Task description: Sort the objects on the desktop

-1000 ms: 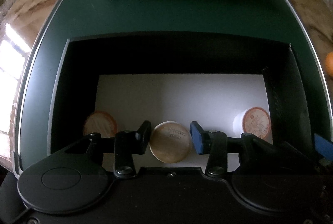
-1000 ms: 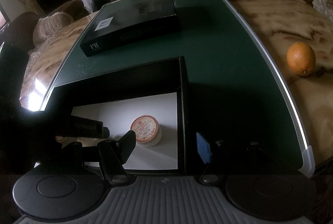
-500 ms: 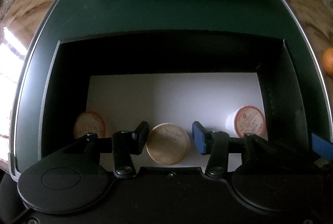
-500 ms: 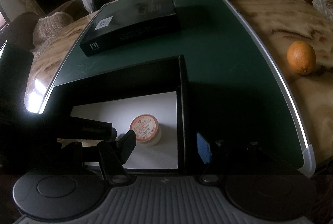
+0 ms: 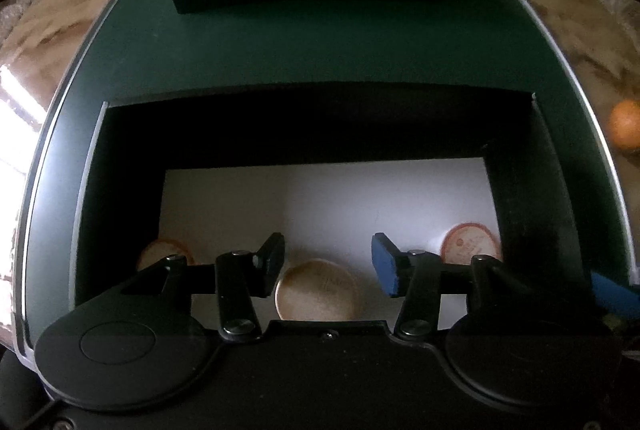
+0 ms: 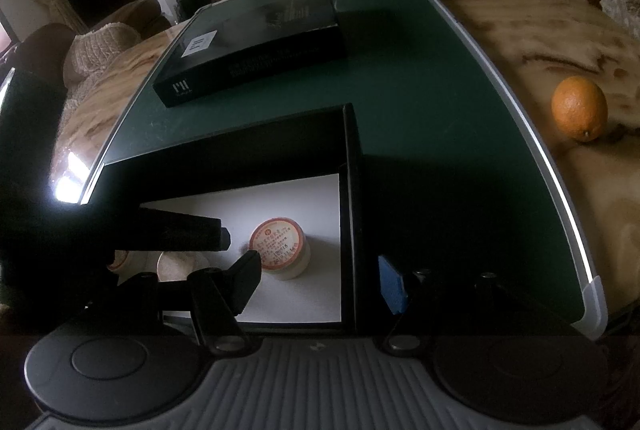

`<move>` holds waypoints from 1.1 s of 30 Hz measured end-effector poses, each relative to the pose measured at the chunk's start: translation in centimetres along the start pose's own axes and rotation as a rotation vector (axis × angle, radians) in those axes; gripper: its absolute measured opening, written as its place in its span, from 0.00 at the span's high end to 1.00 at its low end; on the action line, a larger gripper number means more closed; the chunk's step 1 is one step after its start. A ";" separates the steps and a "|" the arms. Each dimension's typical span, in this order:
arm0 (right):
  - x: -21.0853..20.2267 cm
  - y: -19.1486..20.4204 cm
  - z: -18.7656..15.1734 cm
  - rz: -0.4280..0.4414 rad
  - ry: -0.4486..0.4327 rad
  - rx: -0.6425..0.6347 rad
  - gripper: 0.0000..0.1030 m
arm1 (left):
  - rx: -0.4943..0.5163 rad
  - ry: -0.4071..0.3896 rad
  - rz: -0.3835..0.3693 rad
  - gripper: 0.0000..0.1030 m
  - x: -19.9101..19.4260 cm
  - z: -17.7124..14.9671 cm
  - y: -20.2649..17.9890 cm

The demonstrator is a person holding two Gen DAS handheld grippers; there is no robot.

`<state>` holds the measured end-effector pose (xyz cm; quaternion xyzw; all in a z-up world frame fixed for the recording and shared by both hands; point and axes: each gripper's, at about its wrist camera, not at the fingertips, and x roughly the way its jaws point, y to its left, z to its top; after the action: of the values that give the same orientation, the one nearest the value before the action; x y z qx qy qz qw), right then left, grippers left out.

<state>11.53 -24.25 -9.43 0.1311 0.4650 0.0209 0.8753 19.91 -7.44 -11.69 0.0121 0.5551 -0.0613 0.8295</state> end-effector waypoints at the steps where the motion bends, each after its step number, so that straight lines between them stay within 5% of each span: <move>1: 0.0 0.0 0.0 0.000 0.000 0.000 0.37 | 0.003 -0.007 0.005 0.46 -0.5 -0.1 0.0; 9: 0.1 0.1 -0.1 -0.002 -0.003 -0.003 0.35 | -0.026 0.037 0.036 0.34 -1.7 -1.0 0.7; 18: -0.2 0.2 0.0 0.000 -0.009 -0.004 0.35 | -0.044 0.092 0.023 0.44 -0.4 -1.5 0.9; 33: -0.5 0.3 0.0 0.001 -0.020 -0.004 0.36 | -0.043 0.026 0.033 0.53 0.4 -0.6 0.7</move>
<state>11.30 -24.10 -8.93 0.1296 0.4563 0.0210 0.8801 19.64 -6.75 -12.31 0.0043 0.5667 -0.0355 0.8231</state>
